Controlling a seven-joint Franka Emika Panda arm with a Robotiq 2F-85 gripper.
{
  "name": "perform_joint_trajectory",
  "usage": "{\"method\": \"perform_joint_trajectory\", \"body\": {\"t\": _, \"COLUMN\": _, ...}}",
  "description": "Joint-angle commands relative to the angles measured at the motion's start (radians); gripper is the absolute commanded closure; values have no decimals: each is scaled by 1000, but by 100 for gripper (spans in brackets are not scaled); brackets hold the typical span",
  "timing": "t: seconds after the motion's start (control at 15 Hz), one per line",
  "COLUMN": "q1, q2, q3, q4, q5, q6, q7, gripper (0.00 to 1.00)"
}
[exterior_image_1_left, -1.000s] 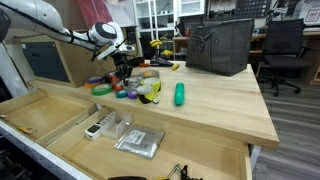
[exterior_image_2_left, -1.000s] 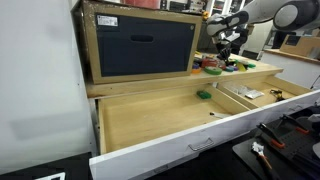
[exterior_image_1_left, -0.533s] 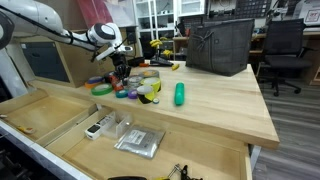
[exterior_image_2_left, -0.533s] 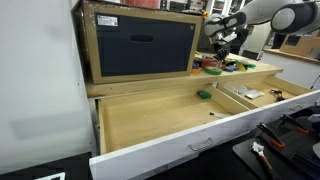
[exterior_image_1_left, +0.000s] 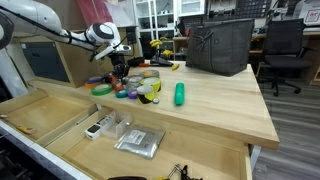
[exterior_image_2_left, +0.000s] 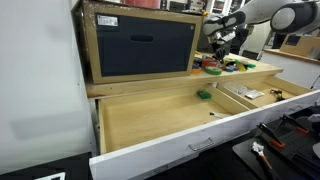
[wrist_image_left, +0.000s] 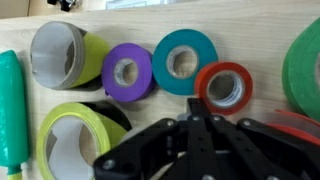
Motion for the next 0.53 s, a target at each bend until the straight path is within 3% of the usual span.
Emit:
{"method": "perform_joint_trajectory", "body": {"t": 0.0, "q1": 2, "q2": 14, "q3": -6, "q4": 40, "q5": 0, "q6": -34, "q7": 5, "gripper": 100}}
{"method": "perform_joint_trajectory", "body": {"t": 0.47, "q1": 8, "q2": 49, "q3": -24, "q4": 65, "q5": -16, "q6": -69, "q7": 23, "gripper": 100}}
